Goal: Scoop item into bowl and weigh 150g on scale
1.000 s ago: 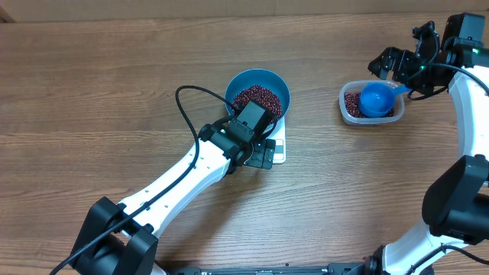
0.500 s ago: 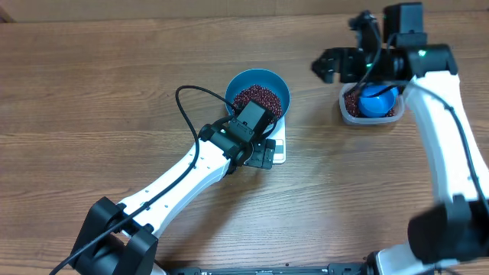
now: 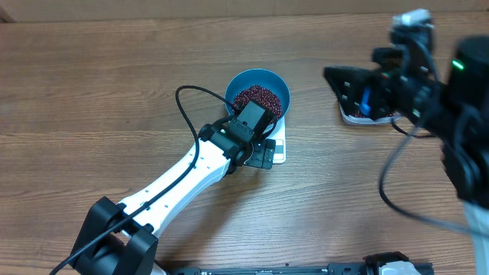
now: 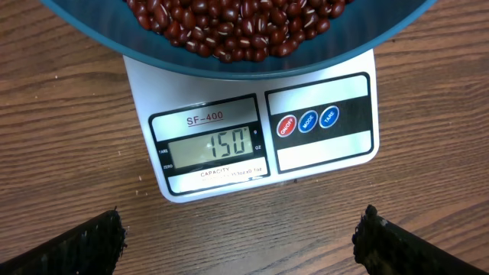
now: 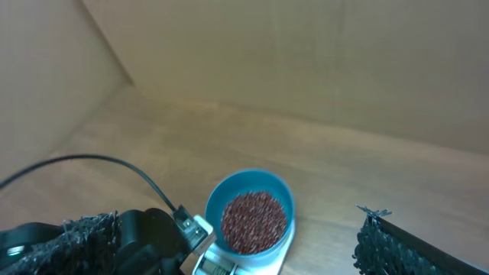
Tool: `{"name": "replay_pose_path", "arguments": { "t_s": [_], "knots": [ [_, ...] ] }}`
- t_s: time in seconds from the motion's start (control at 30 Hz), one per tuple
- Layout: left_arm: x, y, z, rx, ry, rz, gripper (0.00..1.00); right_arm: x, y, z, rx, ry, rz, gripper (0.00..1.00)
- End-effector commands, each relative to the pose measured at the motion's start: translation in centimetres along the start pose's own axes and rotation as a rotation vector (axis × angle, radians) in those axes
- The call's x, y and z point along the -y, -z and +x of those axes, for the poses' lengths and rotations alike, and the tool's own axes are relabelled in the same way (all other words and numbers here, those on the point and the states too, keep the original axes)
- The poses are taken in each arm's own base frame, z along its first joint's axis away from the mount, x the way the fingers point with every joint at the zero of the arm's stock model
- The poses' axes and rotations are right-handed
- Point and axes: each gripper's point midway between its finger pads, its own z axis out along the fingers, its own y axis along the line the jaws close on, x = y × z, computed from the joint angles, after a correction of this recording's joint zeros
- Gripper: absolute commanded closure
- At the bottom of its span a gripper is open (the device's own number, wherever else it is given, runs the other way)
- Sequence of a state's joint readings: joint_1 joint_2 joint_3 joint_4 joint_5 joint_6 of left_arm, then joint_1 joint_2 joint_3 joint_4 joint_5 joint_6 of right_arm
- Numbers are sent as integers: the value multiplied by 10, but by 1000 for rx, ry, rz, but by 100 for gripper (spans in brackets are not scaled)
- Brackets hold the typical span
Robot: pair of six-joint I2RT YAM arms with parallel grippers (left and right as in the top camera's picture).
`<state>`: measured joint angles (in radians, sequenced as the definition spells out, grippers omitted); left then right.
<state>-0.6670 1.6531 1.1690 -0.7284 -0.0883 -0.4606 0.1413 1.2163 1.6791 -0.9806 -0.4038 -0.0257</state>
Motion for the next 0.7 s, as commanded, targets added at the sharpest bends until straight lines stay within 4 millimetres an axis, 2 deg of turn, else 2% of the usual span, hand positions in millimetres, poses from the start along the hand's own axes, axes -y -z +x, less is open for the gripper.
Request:
{"name": "replay_pose_path", "arguments": {
  "t_s": [0.0,0.17,0.37,0.57,0.6,0.67],
  "knots": [
    [0,1,-1,4,-2,5,1,-3,38,-13,93,19,36,0],
    [0,1,-1,4,-2,5,0,-5,53,-11,112,18,54,0],
    [0,1,-1,4,-2,5,1,1,44,8,66,-4,56,0],
    [0,1,-1,4,-2,5,0,11,25,46,-27,-49,59,0],
    [0,1,-1,4,-2,5,0,15,18,61,-63,-67,60,0],
    [0,1,-1,4,-2,5,0,18,12,77,-97,-83,61,0]
  ]
}}
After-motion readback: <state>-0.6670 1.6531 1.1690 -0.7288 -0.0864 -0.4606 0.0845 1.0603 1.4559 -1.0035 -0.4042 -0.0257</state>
